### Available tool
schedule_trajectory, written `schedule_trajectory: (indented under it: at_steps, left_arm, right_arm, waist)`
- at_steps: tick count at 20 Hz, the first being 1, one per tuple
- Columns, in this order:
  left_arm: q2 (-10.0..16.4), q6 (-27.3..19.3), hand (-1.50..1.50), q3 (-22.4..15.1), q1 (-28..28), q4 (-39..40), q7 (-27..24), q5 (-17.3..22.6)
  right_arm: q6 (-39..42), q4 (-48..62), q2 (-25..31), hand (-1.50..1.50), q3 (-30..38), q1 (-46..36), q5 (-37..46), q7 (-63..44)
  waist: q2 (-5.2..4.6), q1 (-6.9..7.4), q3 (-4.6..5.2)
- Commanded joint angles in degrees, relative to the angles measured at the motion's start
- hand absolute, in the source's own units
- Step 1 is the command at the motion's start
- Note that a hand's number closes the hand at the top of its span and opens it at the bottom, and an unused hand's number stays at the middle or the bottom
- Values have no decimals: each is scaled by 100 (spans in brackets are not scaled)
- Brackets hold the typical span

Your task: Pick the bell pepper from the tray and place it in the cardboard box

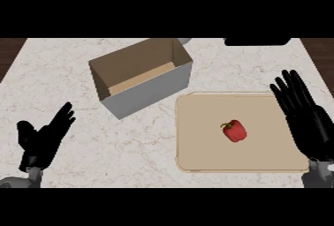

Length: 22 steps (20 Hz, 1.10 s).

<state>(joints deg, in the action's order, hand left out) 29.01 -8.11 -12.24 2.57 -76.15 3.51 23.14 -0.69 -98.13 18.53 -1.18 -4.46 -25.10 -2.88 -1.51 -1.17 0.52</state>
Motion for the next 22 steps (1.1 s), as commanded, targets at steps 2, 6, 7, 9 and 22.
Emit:
schedule_trajectory:
  at_steps: [2,6,7,9,22]
  left_arm:
    - [163,-423,0,96,360,167,-29,-495]
    - [928,-723,0,320,573,130,-323,-1127]
    - [697,-519,0,185,341,182,-143,-861]
    - [792,-688,0,176,410,168,-247,-1098]
    - [666,-1038,0,58,657,207,-253,-1500]
  right_arm:
    - [1410,471,99,-150,-306,-212,-437,514]
    - [2979,286,275,-150,-994,-684,-862,684]
    - [2374,-554,1098,-150,-392,-1308,662,1241]
    - [2958,-477,1415,-150,-650,-1265,1244,1762]
    - [4157,1690,1596,-150,-625,-1436,1994,5069]
  waist:
    - [100,177,-73]
    - [36,657,-145]
    - [507,423,-27]
    - [205,446,-110]
    - [-11,537,-122]
